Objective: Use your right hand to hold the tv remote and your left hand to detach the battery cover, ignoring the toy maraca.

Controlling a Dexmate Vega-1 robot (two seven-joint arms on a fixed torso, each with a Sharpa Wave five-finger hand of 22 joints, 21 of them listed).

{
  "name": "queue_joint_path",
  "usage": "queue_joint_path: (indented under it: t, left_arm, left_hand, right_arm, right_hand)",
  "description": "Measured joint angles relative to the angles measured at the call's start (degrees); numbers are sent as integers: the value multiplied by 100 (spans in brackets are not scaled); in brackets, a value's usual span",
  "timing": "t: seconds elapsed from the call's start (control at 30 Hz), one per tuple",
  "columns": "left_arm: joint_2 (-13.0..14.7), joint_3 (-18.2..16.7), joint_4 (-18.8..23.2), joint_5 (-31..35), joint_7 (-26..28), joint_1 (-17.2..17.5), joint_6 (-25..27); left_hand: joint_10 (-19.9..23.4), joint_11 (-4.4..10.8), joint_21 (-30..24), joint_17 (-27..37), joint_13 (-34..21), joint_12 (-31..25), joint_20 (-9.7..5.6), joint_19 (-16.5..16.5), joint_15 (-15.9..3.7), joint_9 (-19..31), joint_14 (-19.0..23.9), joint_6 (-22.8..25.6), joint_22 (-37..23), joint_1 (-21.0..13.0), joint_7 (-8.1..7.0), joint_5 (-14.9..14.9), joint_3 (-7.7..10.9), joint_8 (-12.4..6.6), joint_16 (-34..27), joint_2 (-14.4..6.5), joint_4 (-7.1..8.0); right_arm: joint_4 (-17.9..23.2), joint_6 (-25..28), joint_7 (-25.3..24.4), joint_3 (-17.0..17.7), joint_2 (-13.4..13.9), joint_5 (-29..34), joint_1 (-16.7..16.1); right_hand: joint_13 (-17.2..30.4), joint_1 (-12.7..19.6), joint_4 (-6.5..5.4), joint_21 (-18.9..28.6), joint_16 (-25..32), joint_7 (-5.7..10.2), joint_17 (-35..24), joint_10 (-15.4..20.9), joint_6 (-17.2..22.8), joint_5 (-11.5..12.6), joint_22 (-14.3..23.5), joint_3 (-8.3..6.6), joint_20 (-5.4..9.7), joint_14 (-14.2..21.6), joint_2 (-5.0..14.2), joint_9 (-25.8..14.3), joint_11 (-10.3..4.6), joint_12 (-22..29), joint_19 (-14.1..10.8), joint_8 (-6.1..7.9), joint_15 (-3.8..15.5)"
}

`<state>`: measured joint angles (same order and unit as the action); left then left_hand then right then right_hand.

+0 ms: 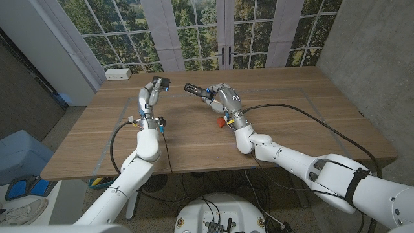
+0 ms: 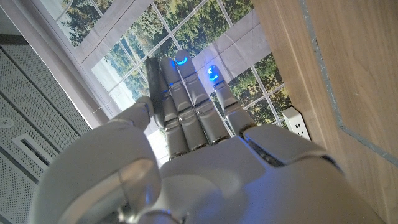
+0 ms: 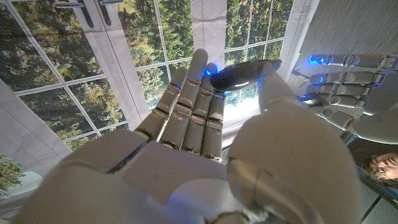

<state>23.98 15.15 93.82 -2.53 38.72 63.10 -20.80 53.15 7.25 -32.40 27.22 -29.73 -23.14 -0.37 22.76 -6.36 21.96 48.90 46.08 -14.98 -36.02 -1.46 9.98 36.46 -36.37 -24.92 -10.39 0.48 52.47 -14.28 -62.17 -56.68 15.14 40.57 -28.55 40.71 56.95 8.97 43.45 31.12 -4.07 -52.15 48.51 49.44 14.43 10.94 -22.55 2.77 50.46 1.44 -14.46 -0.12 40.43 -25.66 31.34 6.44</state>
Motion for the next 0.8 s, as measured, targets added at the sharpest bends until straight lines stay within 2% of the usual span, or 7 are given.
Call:
queue_joint_path:
  t: [0.17,0.23,0.27,0.37,0.47,0.67,0.8]
  left_arm:
    - [45,-15,181,219,163,64,268]
    - [68,-20,290,325,250,101,444]
    - [74,-21,325,360,274,111,511]
    - [104,-26,474,454,349,156,765]
    - [151,-31,631,542,403,209,1087]
    - [237,-28,931,623,436,266,1620]
    - [308,22,1109,708,459,286,2000]
  left_hand:
    - [-189,-6,22,75,-18,82,21,-196,82,-109,-252,53,41,31,-52,-2,64,71,59,32,-63]
    - [-481,70,50,82,6,220,30,-315,121,-177,-477,102,75,60,-102,-2,91,118,160,60,-90]
    - [-589,73,80,82,35,296,38,-385,153,-216,-634,113,93,75,-112,-2,150,139,237,76,-87]
    - [-866,76,119,59,113,471,77,-571,245,-298,-968,185,136,98,-100,-3,168,185,418,97,-104]
    - [-1181,102,163,10,176,615,101,-716,277,-358,-1226,249,167,167,-79,-6,193,226,570,90,-129]
    - [-1762,125,302,-219,354,924,167,-1130,344,-472,-1897,351,259,303,-141,-8,264,313,1010,89,-200]
    - [-2052,124,392,-366,457,1079,226,-1373,369,-493,-2279,403,299,347,-130,-8,287,337,1252,88,-238]
  right_arm:
    - [271,130,185,11,110,-175,-83]
    - [423,216,295,39,175,-268,-138]
    - [481,245,335,53,197,-301,-160]
    - [637,347,445,90,249,-383,-219]
    - [809,451,538,138,312,-449,-285]
    - [1162,734,810,269,426,-623,-433]
    - [1393,903,981,369,493,-743,-536]
  right_hand:
    - [3,0,0,0,-37,1,0,0,0,0,0,0,-32,0,0,0,0,-11,33,0,0]
    - [6,0,0,0,-41,1,-22,0,-1,0,-3,0,-11,0,0,0,0,-11,54,0,0]
    - [5,0,1,0,-59,1,-28,0,-1,0,-17,-1,-12,0,0,0,0,-11,53,0,0]
    - [1,0,10,0,-126,1,-29,0,-1,0,-29,-10,-12,-23,0,1,0,-11,53,0,-21]
    - [5,0,10,12,-163,1,-29,0,-1,0,-29,-10,-23,-33,0,11,0,-12,122,1,-30]
    - [17,0,10,22,-212,2,-29,0,-2,-2,-29,-10,-22,-64,0,27,0,-12,123,6,-61]
    - [32,0,10,22,-222,2,-53,0,-2,-3,-28,-10,-22,-85,0,25,0,-13,123,6,-82]
